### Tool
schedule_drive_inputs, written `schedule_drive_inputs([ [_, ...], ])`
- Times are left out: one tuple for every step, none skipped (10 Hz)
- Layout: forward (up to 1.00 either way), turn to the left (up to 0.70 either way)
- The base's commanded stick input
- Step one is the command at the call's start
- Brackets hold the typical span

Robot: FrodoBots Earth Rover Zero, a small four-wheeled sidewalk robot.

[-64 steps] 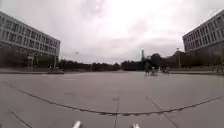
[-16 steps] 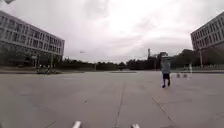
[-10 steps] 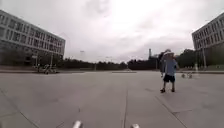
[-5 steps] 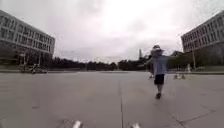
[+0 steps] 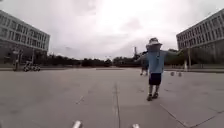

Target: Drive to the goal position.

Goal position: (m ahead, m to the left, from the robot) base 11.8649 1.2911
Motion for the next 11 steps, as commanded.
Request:
schedule_drive_inputs([
  [0.07,0.00],
  [0.06,0.00],
  [0.07,0.00],
  [0.07,0.00],
  [0.06,0.00],
  [0.07,0.00],
  [0.06,0.00],
  [0.06,0.00],
  [0.07,0.00],
  [0.06,0.00],
  [0.06,0.00],
])
